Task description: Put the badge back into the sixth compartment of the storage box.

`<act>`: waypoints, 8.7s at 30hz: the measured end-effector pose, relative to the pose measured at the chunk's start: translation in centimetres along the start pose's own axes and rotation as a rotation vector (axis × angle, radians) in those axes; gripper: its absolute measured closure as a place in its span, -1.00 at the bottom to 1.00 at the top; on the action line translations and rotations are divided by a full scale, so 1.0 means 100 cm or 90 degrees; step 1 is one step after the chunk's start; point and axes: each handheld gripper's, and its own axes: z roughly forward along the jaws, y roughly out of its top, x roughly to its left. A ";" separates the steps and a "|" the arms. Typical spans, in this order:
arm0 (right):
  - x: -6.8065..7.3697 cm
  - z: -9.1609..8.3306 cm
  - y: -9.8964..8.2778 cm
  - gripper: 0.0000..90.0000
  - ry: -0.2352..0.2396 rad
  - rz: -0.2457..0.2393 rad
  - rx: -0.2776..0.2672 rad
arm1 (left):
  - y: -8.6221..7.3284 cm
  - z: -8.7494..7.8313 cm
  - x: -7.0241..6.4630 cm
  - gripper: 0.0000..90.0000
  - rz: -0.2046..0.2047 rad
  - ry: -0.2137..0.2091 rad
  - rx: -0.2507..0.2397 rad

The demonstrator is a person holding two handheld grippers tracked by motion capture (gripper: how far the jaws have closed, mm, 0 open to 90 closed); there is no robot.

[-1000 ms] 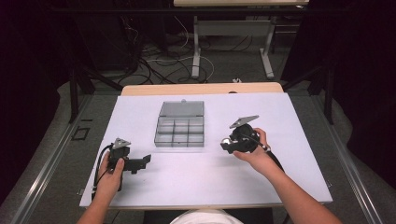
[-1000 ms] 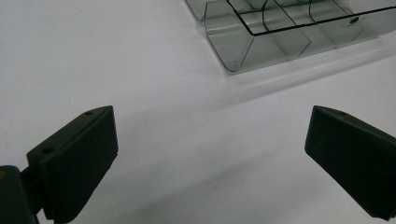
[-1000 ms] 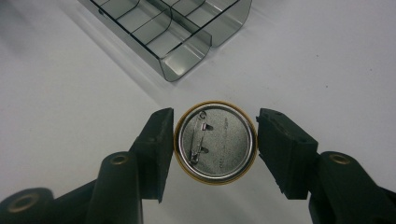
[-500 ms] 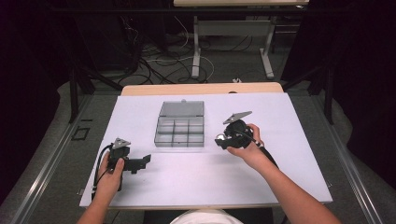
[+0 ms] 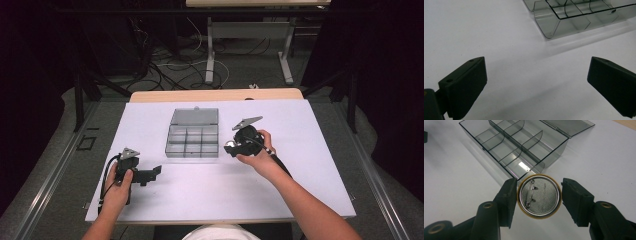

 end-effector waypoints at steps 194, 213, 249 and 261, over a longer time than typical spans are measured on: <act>-0.003 0.013 -0.002 -0.79 -0.060 0.074 -0.038 | -0.001 0.000 0.001 -0.93 0.000 -0.006 0.003; -0.021 -0.012 -0.037 -1.00 -0.083 0.099 -0.045 | -0.001 0.001 0.000 -0.93 0.000 -0.003 0.002; -0.065 -0.038 -0.109 -1.00 -0.149 0.182 -0.040 | -0.002 0.001 -0.001 -0.93 -0.001 -0.002 0.004; -0.073 -0.033 -0.122 -0.98 -0.163 0.198 -0.049 | -0.002 0.001 -0.001 -0.92 -0.003 -0.004 0.005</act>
